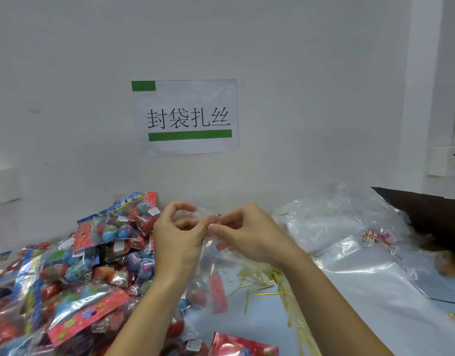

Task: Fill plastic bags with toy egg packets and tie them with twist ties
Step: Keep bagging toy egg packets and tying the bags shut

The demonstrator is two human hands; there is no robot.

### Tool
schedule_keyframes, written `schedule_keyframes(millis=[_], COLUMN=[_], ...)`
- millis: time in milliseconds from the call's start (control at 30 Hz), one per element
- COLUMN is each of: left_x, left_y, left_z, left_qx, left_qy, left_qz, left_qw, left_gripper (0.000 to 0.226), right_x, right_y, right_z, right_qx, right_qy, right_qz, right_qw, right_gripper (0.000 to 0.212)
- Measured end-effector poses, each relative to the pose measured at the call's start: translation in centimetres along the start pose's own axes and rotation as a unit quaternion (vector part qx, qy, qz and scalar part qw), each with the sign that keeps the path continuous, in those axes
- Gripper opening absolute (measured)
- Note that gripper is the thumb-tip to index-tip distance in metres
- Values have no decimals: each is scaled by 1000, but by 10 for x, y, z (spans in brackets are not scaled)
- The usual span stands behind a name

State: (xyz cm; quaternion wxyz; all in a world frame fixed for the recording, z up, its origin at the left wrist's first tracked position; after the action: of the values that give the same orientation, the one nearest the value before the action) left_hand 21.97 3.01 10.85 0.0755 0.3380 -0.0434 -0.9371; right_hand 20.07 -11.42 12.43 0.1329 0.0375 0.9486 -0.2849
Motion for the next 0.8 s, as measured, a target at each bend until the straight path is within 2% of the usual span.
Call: schedule_keyframes(millis=[133, 267, 333, 433, 500, 567, 667, 800], left_x=[2, -2, -7, -20, -23, -21, -19, -17], left_y=[5, 3, -7, -37, -44, -38, -30, -26], left_z=[-3, -7, -8, -10, -10, -13, -18, -19], left_qx=[58, 29, -15, -188, -273, -317, -300, -260], left_qy=[-4, -17, -26, 0, 24, 37, 11, -13], left_qz=[-12, -74, -88, -36, -20, -34, -57, -68], left_qw=[998, 997, 996, 981, 961, 947, 952, 963], left_gripper=[39, 52, 54, 38, 28, 15, 10, 11], right_x=[-3, -3, -4, -2, -1, -5, -8, -4], right_y=[-4, -11, -23, -55, -59, -52, -46, -46], right_z=[3, 7, 15, 33, 41, 47, 47, 41], right_qx=[-80, -78, -82, -34, 29, 59, 74, 59], right_qy=[1, 17, 38, 72, 91, 111, 114, 100], right_qz=[27, 57, 111, 214, 202, 178, 131, 60], right_qw=[996, 995, 990, 974, 975, 976, 982, 991], right_gripper=[9, 9, 10, 20, 23, 21, 8, 38])
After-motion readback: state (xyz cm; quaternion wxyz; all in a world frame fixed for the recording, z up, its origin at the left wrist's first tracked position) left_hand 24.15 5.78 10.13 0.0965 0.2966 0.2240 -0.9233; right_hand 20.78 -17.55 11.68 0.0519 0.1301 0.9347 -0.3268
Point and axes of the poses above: each hand's wrist, its own x-axis away from the middle knuckle, its own y-axis out of the palm, z = x × y, the point moved 4 cm from there along -x, towards the middle knuckle, and after that the axes turned 7 degrees about y, right-handed, at the moved point
